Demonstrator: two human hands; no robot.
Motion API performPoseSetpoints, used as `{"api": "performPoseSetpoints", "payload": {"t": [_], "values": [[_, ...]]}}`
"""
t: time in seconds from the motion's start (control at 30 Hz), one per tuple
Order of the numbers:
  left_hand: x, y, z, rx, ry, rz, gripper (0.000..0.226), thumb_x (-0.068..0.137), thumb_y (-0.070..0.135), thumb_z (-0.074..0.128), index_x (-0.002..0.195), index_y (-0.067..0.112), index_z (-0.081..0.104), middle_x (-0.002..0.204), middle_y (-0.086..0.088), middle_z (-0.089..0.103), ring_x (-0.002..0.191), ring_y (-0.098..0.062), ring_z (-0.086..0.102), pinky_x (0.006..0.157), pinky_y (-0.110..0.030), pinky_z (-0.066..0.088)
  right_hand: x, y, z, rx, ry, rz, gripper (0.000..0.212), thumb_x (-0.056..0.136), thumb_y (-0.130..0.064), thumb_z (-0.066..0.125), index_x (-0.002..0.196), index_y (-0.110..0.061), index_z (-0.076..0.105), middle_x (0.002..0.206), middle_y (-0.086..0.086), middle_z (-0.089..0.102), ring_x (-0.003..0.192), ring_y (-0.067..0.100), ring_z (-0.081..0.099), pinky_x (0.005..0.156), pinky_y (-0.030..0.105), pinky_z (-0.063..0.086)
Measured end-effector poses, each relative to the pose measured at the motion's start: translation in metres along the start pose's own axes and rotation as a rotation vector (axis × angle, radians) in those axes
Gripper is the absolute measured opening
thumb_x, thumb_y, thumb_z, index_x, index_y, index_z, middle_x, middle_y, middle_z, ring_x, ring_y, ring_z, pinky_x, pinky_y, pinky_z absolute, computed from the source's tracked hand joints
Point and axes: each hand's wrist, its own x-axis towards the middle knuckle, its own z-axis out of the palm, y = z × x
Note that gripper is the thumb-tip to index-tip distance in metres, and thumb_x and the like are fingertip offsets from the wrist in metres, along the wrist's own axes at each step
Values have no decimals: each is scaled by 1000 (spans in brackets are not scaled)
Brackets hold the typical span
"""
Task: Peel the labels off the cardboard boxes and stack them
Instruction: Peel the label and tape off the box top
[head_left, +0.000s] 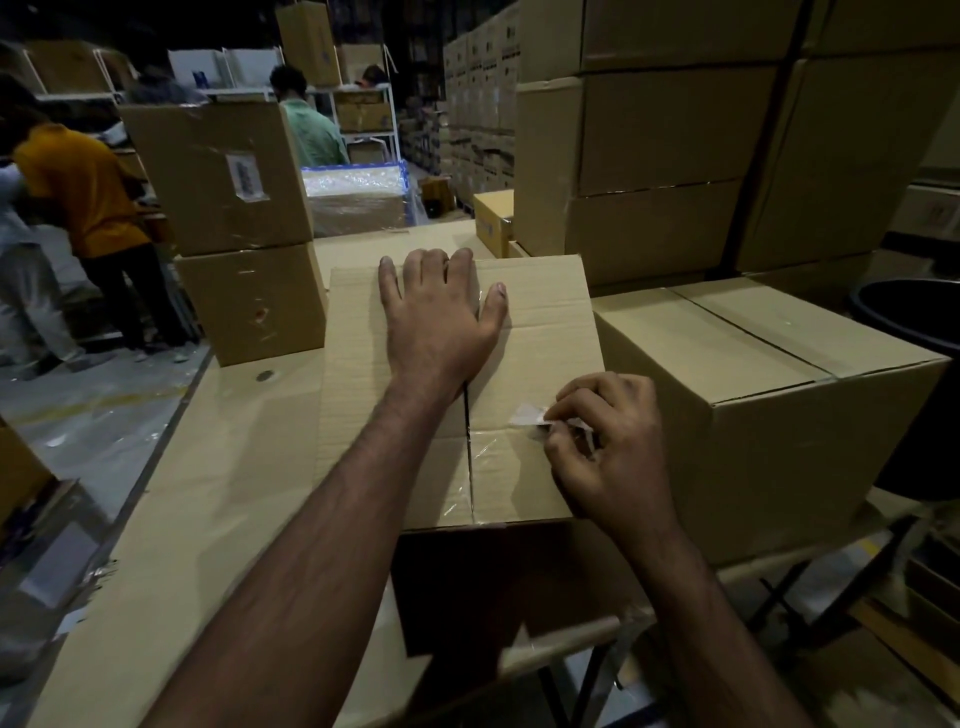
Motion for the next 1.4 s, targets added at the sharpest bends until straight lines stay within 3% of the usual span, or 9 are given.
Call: {"api": "performPoseSetpoints", "payload": {"t": [0.17, 0.27, 0.33, 0.43, 0.57, 0.7, 0.97, 1.27, 1.4], "values": [[-2, 0, -2, -7, 7, 3, 63, 94, 57, 28, 142, 19, 45, 140, -9, 49, 138, -28, 36, 121, -56, 9, -2, -2, -2, 92, 1, 22, 35, 83, -23, 59, 117, -31, 57, 104, -40, 46, 104, 18, 47, 81, 51, 50], [-2, 0, -2, -7, 11, 3, 62, 95, 56, 29, 141, 19, 46, 139, -9, 49, 137, -27, 37, 121, -56, 9, -1, -2, 0, 49, 29, 54, 49, 86, -19, 62, 134, -19, 56, 99, -23, 51, 100, 19, 46, 81, 47, 50], [-3, 0, -2, -4, 12, 3, 61, 95, 56, 29, 141, 19, 45, 139, -9, 49, 137, -27, 36, 121, -56, 9, -1, -2, 1, -25, 31, 64, 39, 87, -15, 65, 126, -14, 64, 98, -5, 56, 100, 17, 42, 81, 38, 47], [-4, 1, -2, -17, 19, 5, 61, 95, 56, 30, 141, 18, 46, 138, -9, 49, 137, -27, 37, 121, -56, 8, -4, -2, 1, -93, 51, 66, 22, 84, -9, 72, 106, -15, 74, 93, -1, 54, 99, 14, 38, 80, 16, 35], [-4, 0, -2, -22, 14, 6, 61, 96, 56, 31, 142, 18, 44, 140, -9, 48, 138, -27, 36, 121, -55, 7, -12, 0, -1, -57, 38, 11, 16, 84, -12, 72, 99, -13, 76, 100, 1, 60, 103, 17, 43, 80, 28, 43], [0, 0, 1, -17, 2, 2, 62, 96, 56, 30, 143, 19, 44, 140, -9, 48, 138, -27, 36, 122, -56, 8, -22, 1, -1, -31, 2, -23, 25, 86, -25, 59, 101, -15, 76, 109, -1, 64, 110, 20, 45, 89, 23, 38], [7, -2, 7, -20, 3, -3, 61, 96, 54, 32, 142, 18, 46, 139, -9, 50, 136, -27, 38, 121, -55, 9, -31, 10, 5, 102, 16, -42, 21, 87, -20, 59, 99, -14, 75, 116, 0, 67, 123, 24, 47, 103, 27, 37], [5, -3, 8, -35, 25, 2, 60, 94, 53, 31, 139, 18, 49, 137, -8, 52, 135, -26, 40, 121, -55, 11, -36, 13, 9, 201, 58, -58, 18, 87, -18, 57, 93, -6, 69, 115, 2, 68, 128, 22, 48, 100, 42, 45], [6, -4, 8, -33, 24, -1, 61, 94, 54, 30, 140, 18, 50, 138, -7, 52, 136, -26, 39, 121, -55, 11, -37, 6, 5, 292, 88, -31, 23, 83, -18, 51, 92, -7, 69, 108, -2, 70, 117, 19, 57, 92, 56, 46]]}}
